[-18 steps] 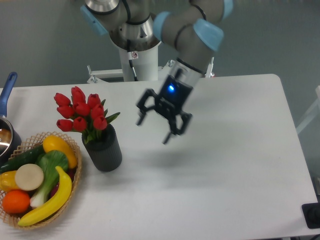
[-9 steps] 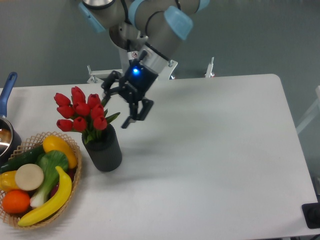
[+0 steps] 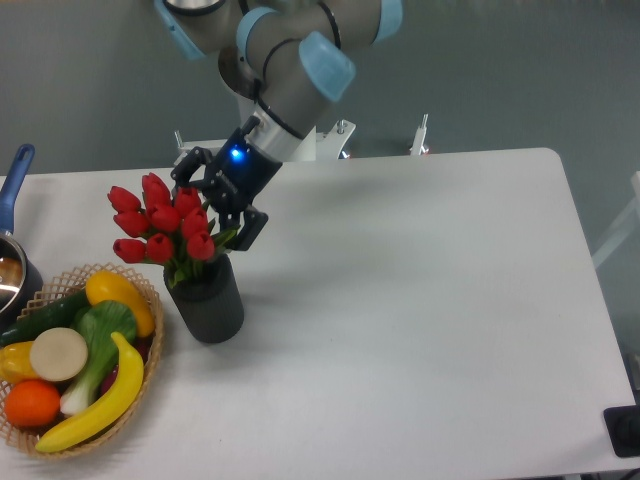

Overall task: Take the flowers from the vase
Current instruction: 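Lower the gripper around the tulip stems above the black vase and close, then lift the gripped tulips straight up out of the black vase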

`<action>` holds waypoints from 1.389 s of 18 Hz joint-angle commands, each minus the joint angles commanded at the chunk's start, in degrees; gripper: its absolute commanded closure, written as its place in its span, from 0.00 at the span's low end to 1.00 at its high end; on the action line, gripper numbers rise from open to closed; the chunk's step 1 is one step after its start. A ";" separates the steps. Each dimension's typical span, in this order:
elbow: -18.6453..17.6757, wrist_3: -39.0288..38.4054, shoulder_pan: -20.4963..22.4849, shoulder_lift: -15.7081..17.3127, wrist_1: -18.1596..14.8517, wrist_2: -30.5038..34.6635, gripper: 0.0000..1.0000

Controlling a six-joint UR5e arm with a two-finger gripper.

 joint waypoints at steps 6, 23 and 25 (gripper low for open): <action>1.85 0.00 -1.23 -1.68 0.00 -0.53 0.00; 3.52 -3.85 0.78 3.24 -0.17 -3.06 0.89; 4.40 -6.32 1.75 4.03 -0.35 -5.00 0.89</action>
